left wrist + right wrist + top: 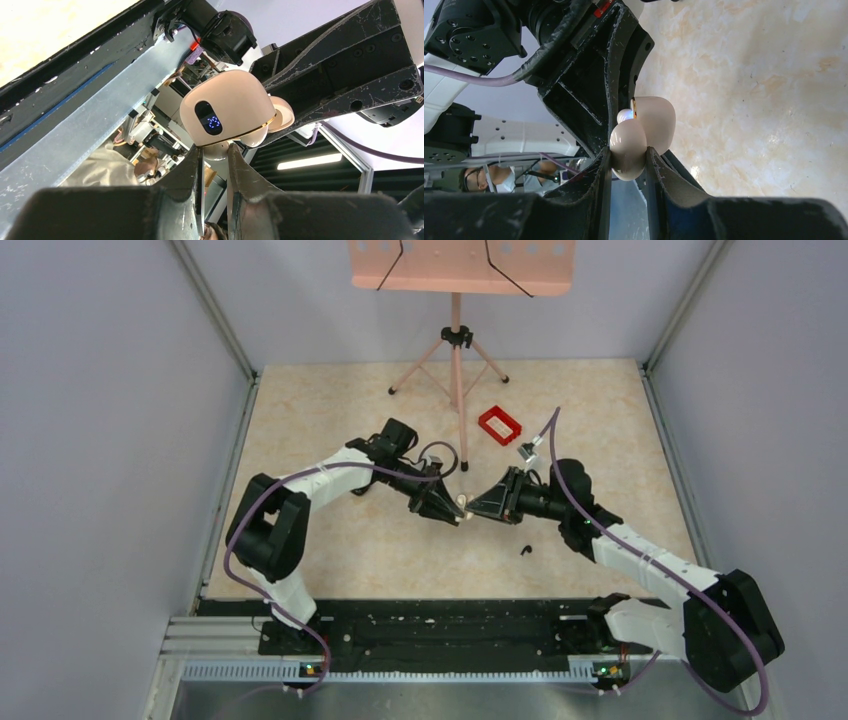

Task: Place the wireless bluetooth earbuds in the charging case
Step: Insert the right earbud into the right side groove of the charging case.

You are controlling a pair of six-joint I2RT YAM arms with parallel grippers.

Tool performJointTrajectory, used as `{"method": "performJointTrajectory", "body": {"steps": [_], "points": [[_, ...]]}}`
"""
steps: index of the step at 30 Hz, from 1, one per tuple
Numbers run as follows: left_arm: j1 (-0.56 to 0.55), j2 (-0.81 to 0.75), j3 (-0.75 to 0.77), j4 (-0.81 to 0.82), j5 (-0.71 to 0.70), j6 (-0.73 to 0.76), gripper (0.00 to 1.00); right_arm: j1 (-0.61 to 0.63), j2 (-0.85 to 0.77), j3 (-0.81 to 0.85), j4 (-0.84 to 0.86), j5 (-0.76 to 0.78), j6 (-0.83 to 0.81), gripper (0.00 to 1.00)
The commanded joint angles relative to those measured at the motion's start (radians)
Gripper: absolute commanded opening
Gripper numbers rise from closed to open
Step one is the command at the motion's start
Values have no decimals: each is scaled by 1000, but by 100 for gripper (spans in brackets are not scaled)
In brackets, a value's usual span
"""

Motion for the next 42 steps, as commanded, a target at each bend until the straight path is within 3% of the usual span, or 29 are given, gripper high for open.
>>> {"method": "performJointTrajectory", "body": {"steps": [1, 7, 17, 42], "points": [[5, 20, 54, -21, -36, 49, 14, 26, -16, 7, 81, -84, -11, 0], [5, 21, 67, -45, -48, 71, 30, 27, -24, -3, 74, -83, -12, 0], [10, 6, 64, -48, -63, 80, 38, 26, -17, -23, 97, -86, 1, 0], [31, -18, 19, 32, -43, 29, 38, 26, -14, -35, 75, -101, -16, 0]]}}
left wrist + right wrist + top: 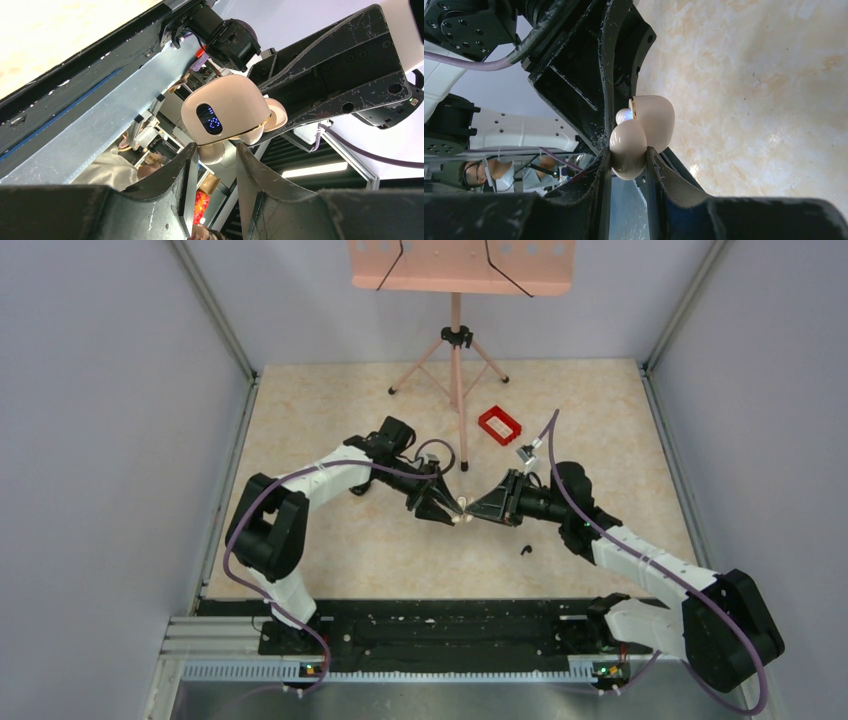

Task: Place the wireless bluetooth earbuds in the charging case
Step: Insert the right earbud into the right side groove of the charging case.

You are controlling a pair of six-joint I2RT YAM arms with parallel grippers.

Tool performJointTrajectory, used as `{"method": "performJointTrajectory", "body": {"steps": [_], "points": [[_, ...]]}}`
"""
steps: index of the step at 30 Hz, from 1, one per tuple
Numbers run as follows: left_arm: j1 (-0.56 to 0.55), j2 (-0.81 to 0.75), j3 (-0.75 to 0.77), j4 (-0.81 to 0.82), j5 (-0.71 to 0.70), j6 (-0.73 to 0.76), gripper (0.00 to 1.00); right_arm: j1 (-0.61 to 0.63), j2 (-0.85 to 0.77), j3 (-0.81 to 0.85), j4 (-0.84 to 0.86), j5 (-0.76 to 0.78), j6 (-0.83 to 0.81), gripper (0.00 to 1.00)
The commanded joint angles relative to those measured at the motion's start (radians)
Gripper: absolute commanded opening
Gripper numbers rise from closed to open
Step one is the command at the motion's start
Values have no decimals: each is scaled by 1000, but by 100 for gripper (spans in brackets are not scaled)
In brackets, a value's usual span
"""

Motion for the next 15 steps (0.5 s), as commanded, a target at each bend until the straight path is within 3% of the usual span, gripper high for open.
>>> {"method": "performJointTrajectory", "body": {"steps": [1, 15], "points": [[19, -20, -10, 97, -5, -20, 38, 26, -12, -9, 33, -77, -13, 0], [27, -24, -6, 87, -12, -16, 38, 26, 1, -20, 48, -79, -7, 0]]}}
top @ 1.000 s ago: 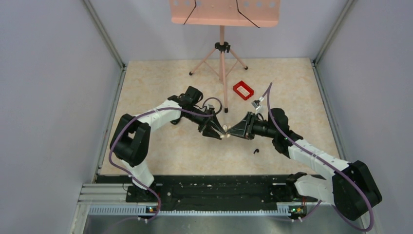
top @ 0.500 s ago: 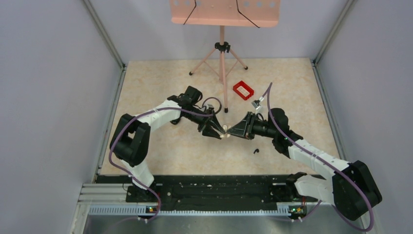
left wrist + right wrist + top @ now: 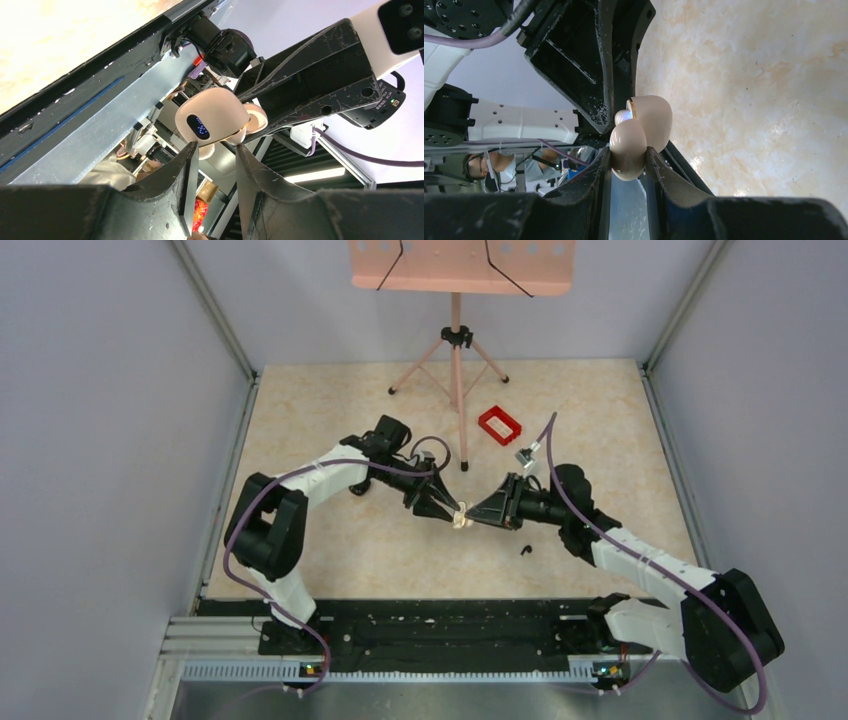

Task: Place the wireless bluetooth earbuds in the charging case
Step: Insert the right earbud into the right side groove of the charging case, then adjust the right earbud in the right side groove of the charging case.

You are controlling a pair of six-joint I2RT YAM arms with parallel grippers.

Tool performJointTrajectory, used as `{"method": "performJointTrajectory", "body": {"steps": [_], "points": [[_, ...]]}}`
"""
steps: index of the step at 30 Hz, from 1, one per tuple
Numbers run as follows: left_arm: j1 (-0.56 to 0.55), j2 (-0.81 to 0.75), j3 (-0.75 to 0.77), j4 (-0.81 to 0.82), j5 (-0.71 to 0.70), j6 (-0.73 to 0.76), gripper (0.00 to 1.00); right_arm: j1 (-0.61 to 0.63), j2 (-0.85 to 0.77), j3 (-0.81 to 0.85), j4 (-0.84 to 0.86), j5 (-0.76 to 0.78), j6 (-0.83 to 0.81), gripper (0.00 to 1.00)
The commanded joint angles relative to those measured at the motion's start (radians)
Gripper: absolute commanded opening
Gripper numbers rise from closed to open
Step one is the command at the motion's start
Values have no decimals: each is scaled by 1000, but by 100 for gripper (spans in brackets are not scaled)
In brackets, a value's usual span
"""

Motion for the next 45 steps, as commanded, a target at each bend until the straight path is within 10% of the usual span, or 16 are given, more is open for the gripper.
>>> {"method": "performJointTrajectory", "body": {"steps": [1, 27, 39, 45], "points": [[6, -25, 8, 57, -6, -5, 38, 26, -1, -3, 27, -53, -4, 0], [22, -220, 95, -181, -382, 394, 39, 26, 84, 111, -243, 47, 100, 0], [-11, -467, -75, -32, -551, 551, 55, 25, 74, 110, -282, 99, 141, 0], [-191, -537, -98, -8, -792, 604, 80, 25, 62, 105, -284, 120, 163, 0]]}}
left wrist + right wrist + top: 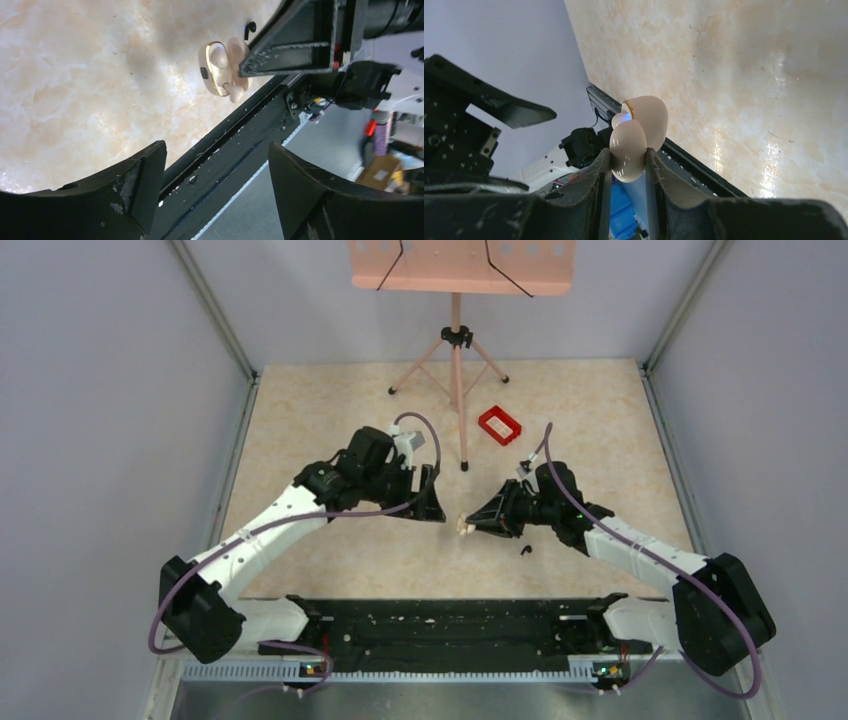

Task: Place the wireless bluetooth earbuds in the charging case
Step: Adjust the right earbud in the right side groove of the charging case.

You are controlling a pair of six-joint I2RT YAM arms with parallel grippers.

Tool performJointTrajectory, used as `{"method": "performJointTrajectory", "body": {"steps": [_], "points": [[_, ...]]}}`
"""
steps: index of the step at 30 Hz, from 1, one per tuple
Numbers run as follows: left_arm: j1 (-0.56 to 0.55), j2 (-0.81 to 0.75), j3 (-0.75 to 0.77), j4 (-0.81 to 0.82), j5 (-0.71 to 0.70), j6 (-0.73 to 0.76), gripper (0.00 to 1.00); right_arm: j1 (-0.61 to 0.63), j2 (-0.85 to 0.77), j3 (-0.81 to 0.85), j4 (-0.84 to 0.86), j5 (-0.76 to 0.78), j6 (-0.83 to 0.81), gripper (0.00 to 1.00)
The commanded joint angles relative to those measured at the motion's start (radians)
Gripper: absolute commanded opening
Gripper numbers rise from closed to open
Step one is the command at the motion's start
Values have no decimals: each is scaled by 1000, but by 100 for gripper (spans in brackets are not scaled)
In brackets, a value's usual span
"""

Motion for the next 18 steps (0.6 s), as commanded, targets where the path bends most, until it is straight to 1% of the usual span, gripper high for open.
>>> {"method": "performJointTrajectory", "body": {"steps": [1, 4, 9, 11, 18], "points": [[-115, -54, -1, 46, -173, 85, 80, 11, -21, 35, 7, 20, 26, 0], [-185, -48, -21, 80, -206, 105, 80, 11, -24, 38, 8, 17, 27, 0], [-253, -49, -82, 193, -212, 160, 81, 12, -37, 35, 6, 18, 28, 0], [-263, -11, -75, 196, -242, 157, 80, 11, -41, 36, 6, 20, 28, 0], [-275, 56, -74, 258, -249, 157, 78, 12, -57, 32, -3, 23, 25, 0]]}}
